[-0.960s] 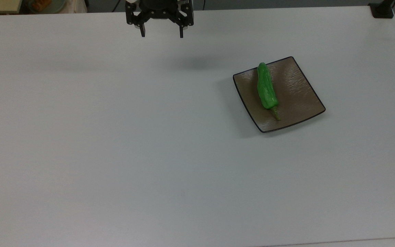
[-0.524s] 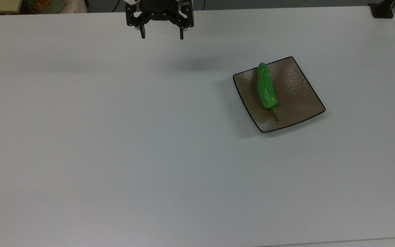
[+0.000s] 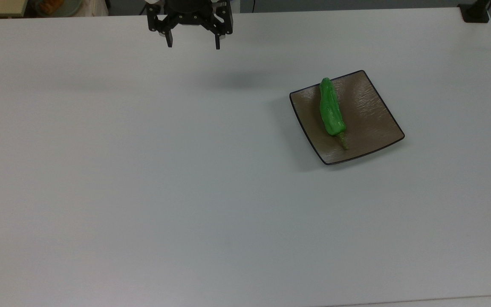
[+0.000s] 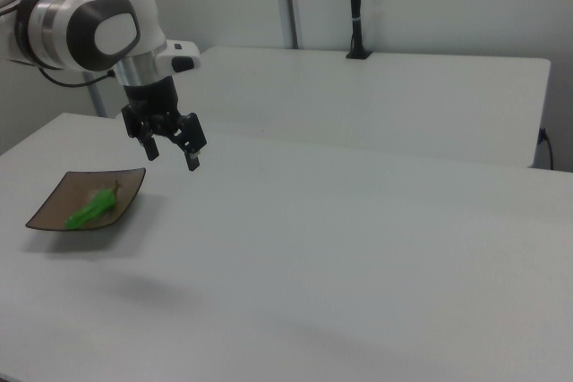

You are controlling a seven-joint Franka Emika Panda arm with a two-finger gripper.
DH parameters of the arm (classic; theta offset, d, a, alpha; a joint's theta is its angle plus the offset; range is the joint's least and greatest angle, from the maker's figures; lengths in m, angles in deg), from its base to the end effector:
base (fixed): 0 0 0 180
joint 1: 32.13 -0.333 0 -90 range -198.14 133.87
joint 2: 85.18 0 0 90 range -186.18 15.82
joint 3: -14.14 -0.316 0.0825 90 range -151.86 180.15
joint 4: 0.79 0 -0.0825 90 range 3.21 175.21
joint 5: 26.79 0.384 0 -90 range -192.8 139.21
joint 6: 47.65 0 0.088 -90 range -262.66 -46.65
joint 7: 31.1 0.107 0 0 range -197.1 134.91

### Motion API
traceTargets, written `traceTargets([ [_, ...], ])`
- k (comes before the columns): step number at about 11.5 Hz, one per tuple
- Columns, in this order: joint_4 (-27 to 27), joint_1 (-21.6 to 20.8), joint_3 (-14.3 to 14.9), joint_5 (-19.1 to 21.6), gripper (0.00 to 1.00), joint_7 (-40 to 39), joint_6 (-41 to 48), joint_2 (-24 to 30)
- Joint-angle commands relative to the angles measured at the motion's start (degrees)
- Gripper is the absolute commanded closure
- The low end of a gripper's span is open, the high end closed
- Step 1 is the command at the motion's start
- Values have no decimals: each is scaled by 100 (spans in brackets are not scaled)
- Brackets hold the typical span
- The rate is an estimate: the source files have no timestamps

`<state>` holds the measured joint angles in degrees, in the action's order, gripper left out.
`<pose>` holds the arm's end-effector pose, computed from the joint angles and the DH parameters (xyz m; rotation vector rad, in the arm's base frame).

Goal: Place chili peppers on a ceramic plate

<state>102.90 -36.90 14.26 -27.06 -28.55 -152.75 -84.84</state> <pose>0.5627 0.0454 0.5368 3.1380 0.0593 0.0483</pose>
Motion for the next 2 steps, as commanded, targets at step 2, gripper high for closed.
traceTargets([
  [2,-147,301,-355,71,0,-140,-108,-104],
])
